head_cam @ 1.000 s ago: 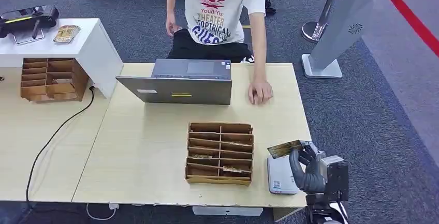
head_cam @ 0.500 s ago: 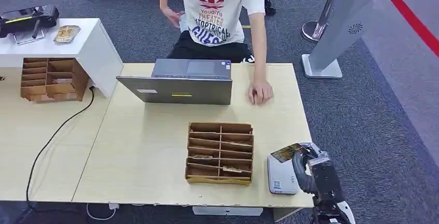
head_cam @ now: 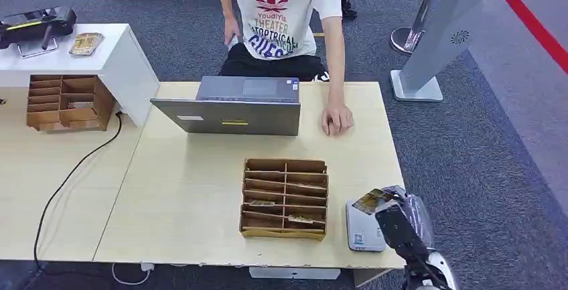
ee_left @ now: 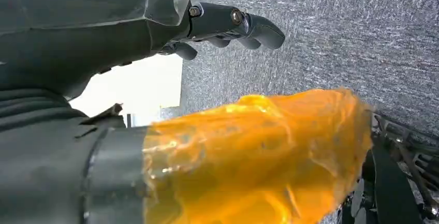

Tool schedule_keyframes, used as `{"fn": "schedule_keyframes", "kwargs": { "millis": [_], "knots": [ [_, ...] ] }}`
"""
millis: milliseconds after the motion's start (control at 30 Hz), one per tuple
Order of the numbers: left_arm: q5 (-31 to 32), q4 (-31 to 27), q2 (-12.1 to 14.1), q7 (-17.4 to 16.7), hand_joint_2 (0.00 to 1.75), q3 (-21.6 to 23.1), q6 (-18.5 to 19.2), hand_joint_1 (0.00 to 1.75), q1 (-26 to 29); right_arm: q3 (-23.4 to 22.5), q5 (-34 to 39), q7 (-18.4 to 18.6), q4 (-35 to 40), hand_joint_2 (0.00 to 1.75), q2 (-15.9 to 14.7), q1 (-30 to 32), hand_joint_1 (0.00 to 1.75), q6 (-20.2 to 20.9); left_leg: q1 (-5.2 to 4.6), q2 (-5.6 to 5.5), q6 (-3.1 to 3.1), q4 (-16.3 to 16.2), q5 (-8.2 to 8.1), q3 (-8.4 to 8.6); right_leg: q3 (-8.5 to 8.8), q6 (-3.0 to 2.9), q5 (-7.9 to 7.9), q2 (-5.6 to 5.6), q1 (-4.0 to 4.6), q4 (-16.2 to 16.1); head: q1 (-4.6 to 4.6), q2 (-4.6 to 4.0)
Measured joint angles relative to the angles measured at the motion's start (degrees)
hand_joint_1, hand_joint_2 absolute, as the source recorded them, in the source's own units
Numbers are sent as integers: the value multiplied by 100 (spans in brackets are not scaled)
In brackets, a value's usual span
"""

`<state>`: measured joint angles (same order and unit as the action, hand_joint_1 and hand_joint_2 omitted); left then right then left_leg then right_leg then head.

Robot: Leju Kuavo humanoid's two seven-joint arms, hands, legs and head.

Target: Pass the card to the sensor for recognition and then transmit it.

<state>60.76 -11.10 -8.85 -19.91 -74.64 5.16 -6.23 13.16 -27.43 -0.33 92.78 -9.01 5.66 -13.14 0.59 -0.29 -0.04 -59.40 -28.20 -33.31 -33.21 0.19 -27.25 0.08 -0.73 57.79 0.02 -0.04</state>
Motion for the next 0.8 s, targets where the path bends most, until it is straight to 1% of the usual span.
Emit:
{"fn": "schedule_keyframes", "kwargs": {
  "millis": [267, 400, 533, 800],
  "knots": [
    [0, 0, 0, 0, 0, -17, 2, 0, 1, 70, -164, 79, -94, 175, -92, -43, 175, -7, 0, 0, 0, 0, 0, 0, 0, 0, 0, 0, 0, 0, 0, 0],
    [2, 0, 0, 0, 0, -17, 17, 0, 1, 96, -490, 223, -118, 175, -140, -75, 175, 2, 0, 0, 0, 0, 0, -1, 0, 0, 0, 0, 0, 0, 0, 0],
    [20, 0, 0, -2, 0, -17, 15, 0, 0, 155, -963, 461, -207, 175, -162, -150, 175, 4, 0, 0, 0, 0, 0, 0, 0, 0, 0, 0, 0, 0, 0, 0],
    [42, 0, 0, -20, 0, -17, 26, 0, 0, 317, -1169, 509, -422, 175, -203, -254, 175, 171, 0, 0, 0, 0, 0, 0, 0, 0, 0, 0, 0, 0, 0, 0]
  ]
}}
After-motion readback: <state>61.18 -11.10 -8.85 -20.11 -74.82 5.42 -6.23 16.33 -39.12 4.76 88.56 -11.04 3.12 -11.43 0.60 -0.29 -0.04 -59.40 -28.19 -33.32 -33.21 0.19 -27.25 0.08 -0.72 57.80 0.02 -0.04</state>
